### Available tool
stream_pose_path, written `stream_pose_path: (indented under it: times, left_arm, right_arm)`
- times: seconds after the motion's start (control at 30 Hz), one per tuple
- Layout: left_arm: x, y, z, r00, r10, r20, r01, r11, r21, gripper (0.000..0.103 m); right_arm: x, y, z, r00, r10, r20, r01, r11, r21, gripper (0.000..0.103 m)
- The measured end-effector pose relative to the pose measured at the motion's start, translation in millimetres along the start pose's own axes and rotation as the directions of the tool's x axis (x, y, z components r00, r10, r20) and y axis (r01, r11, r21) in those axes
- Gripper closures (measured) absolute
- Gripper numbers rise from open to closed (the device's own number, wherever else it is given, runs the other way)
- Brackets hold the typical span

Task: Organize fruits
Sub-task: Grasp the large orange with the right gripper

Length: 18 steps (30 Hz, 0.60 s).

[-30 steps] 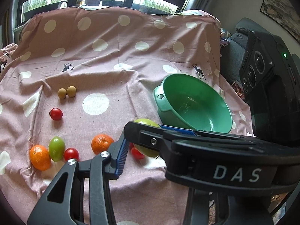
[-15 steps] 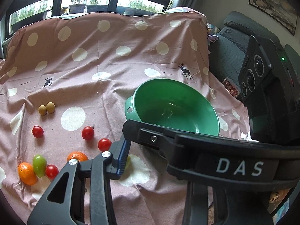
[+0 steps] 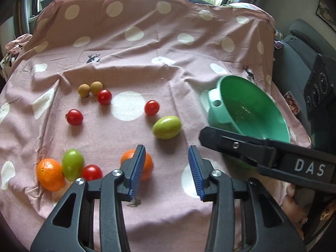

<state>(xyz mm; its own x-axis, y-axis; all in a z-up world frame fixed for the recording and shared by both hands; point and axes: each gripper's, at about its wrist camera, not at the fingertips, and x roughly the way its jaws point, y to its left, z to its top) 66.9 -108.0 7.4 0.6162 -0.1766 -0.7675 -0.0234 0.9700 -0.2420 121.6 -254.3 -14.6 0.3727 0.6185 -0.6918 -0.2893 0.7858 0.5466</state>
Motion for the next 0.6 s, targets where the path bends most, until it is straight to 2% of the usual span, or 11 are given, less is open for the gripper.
stream_pose_path:
  times: [0.13, 0.27, 0.33, 0.43, 0.5, 0.6]
  left_arm:
    - [-3.7, 38.0, 4.6, 0.999, 0.035, -0.014, -0.036, 0.998, -0.044, 0.061]
    - [-4.3, 75.7, 1.4, 0.999, -0.029, -0.027, 0.024, 0.989, -0.149, 0.063]
    - [0.2, 80.3, -6.6, 0.996, -0.074, -0.042, 0.066, 0.983, -0.169, 0.063]
    - [5.0, 75.6, -12.6, 0.993, -0.097, -0.066, 0.083, 0.979, -0.186, 0.063]
    - [7.1, 67.0, -13.6, 0.990, -0.124, -0.073, 0.111, 0.980, -0.164, 0.063]
    - [9.9, 59.5, -16.7, 0.988, -0.137, -0.077, 0.125, 0.981, -0.148, 0.063]
  right_arm:
    - [7.2, 9.7, 6.3, 1.000, -0.010, 0.007, 0.010, 0.999, -0.031, 0.059]
    - [22.6, 18.3, 16.0, 0.999, -0.032, -0.019, 0.031, 0.998, -0.051, 0.059]
    - [34.3, 22.8, 18.0, 0.998, -0.027, -0.056, 0.024, 0.998, -0.053, 0.059]
    - [53.4, 31.0, 19.3, 0.993, -0.016, -0.114, 0.009, 0.998, -0.055, 0.059]
    - [62.9, 40.5, 18.7, 0.990, -0.049, -0.129, 0.037, 0.995, -0.096, 0.059]
    - [72.8, 43.0, 12.0, 0.987, -0.032, -0.158, 0.016, 0.995, -0.100, 0.059]
